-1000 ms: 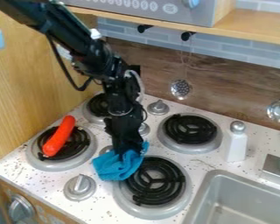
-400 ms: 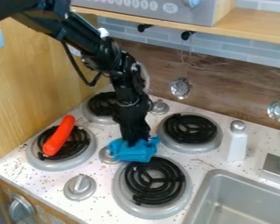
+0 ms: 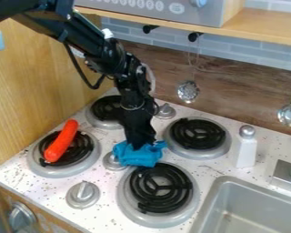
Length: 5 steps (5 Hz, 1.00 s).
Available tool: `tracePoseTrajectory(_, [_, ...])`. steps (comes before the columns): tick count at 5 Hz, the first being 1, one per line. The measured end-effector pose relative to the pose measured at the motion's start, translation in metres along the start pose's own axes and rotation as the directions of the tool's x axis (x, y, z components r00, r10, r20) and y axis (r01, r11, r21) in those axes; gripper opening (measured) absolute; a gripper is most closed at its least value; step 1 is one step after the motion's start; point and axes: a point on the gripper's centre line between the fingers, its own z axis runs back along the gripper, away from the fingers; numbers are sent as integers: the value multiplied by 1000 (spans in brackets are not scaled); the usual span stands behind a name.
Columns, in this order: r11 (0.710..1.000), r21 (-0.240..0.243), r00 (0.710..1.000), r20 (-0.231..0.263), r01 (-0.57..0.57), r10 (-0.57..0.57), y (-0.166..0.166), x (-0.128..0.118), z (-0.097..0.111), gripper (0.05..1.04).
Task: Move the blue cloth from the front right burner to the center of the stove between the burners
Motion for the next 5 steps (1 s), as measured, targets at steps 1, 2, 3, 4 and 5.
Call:
tracePoseTrajectory(1, [998, 42, 999, 25, 44, -45, 3, -1, 8, 119])
tracePoseTrajectory(2, [994, 103, 996, 78, 33, -41, 8, 2, 37, 304])
tracePoseTrajectory(3, [989, 145, 991, 124, 36, -54, 1, -9, 64, 598])
tracePoseTrajectory(4, [983, 180, 979, 194, 21, -57, -3, -18, 97, 926])
tracePoseTrajectory(5, [991, 125, 982, 182, 38, -60, -14, -28, 105, 1012])
